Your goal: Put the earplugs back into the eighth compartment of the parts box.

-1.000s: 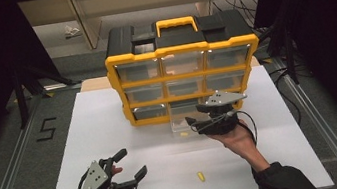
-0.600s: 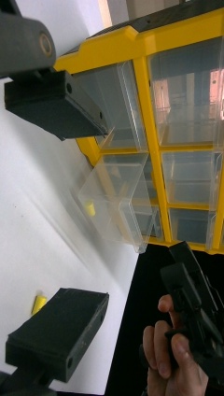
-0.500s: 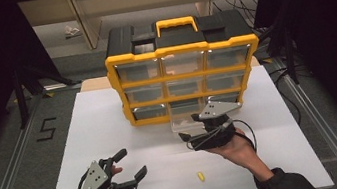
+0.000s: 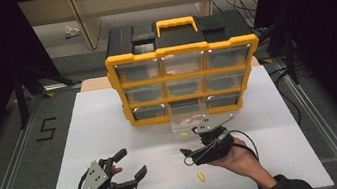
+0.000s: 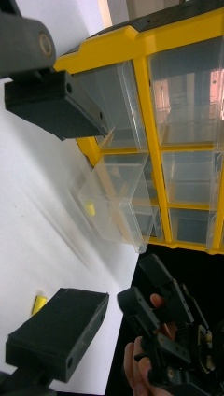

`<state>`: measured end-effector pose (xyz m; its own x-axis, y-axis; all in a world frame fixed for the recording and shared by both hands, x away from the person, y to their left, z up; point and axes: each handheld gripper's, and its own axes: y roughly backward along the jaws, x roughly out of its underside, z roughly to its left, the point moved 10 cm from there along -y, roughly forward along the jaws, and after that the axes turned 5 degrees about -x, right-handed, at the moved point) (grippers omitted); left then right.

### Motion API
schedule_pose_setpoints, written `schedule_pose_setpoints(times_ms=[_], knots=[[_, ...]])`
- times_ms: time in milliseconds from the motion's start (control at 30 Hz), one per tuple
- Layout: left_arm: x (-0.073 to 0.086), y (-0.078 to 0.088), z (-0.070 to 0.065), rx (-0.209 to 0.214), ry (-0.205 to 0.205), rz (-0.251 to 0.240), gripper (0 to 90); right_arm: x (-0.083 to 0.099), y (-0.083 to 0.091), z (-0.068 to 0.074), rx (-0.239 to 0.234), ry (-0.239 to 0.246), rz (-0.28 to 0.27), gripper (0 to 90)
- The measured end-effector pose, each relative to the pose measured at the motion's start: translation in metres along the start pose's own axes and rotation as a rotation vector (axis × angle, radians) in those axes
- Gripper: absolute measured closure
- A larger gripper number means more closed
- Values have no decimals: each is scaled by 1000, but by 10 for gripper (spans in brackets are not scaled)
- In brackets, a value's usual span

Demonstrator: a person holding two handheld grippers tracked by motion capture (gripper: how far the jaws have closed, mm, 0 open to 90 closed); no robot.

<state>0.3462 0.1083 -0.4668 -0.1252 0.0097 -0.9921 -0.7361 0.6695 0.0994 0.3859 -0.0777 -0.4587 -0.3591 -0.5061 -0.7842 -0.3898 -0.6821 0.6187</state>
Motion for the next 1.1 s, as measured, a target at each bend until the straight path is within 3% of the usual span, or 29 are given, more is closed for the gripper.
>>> schedule_pose_setpoints(times_ms=[400,567,1100], knots=[[-1,0,1,0,6,-5,160,21,-6,8,-18,2,79,256],[-2,2,6,-6,37,-15,160,31,-9,11,-25,9,133,255],[-1,1,5,-7,27,-12,160,65,-20,15,-41,6,310,299]])
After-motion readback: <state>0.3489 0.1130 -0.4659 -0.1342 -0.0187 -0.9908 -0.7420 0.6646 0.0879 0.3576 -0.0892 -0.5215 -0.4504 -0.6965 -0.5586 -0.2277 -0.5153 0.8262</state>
